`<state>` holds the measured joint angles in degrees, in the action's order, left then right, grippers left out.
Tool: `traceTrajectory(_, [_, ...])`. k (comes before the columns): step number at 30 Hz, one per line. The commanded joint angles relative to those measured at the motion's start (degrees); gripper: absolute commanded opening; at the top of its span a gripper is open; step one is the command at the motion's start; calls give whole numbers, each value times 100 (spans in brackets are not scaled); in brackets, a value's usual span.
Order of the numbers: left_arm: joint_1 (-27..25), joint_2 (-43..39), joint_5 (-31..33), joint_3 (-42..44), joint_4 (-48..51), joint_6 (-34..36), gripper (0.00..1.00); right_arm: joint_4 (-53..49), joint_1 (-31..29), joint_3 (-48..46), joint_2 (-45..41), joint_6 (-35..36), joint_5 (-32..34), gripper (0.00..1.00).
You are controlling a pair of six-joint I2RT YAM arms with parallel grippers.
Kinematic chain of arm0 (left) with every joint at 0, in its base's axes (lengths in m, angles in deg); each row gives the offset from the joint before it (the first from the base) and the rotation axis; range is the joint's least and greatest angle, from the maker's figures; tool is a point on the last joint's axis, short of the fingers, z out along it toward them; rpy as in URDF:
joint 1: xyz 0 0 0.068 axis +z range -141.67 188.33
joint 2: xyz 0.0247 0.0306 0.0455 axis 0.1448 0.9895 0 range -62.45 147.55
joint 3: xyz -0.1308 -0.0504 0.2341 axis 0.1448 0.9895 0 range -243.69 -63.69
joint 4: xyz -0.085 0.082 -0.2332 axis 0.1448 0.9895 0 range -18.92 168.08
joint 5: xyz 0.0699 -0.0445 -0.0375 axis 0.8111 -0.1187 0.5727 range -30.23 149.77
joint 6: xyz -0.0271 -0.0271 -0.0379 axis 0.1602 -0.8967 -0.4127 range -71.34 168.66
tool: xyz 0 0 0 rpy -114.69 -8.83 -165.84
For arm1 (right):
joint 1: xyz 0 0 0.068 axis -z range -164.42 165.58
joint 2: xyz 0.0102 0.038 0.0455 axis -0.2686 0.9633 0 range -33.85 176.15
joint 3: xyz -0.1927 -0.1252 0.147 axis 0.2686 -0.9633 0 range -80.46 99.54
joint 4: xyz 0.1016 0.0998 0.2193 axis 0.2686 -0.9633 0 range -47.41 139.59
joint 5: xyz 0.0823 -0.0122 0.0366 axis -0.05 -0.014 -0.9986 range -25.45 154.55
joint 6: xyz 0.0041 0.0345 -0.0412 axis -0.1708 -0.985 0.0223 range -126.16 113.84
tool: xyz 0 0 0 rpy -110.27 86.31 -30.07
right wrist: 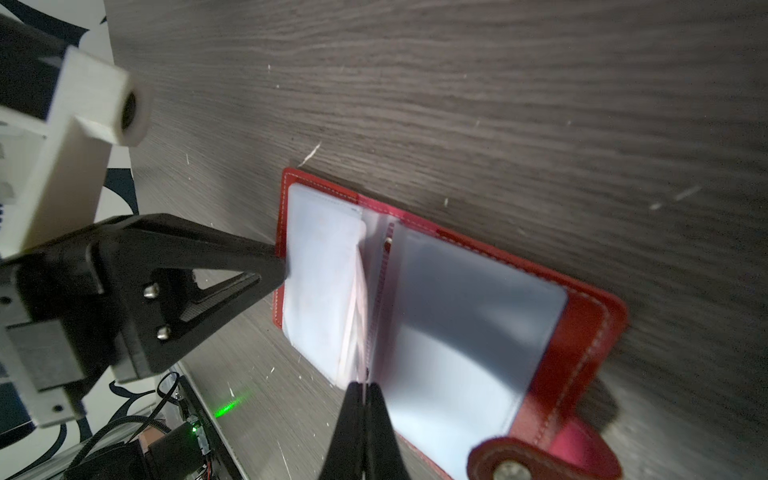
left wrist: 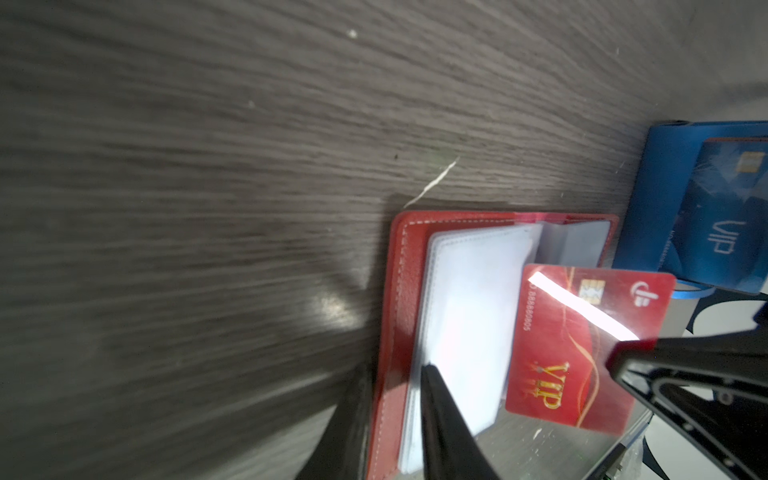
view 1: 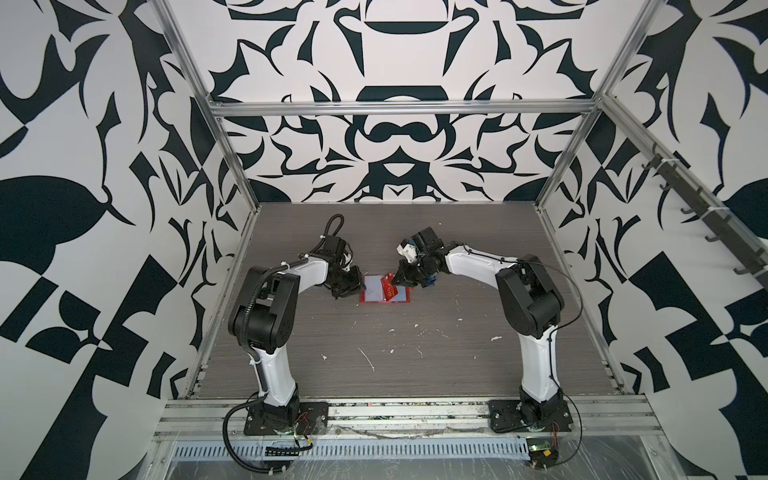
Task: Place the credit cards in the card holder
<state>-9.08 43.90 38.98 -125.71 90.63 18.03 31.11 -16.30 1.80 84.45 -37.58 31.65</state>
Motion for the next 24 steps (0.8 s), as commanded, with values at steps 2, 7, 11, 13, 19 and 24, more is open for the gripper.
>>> traceTrajectory(2, [-7,180,210,-12,233,-31,26,-20,-23,-61,-356,-31,118,0])
traceTrajectory(7, [-10,169,225,-10,234,-33,26,-37,-23,-78,-378,-31,143,0])
traceTrajectory(11, [-7,177,193,-12,225,-39,26,-58,-24,-69,-328,-31,84,0])
traceTrajectory(13, [-11,184,181,-19,229,-31,26,-79,-25,-41,-262,-35,40,0])
traceTrajectory(19, [-14,203,129,-21,211,-22,26,-24,-47,50,-73,-101,-125,0])
traceTrajectory(24, [-13,238,94,-21,220,-19,26,74,-72,135,34,-160,-272,0])
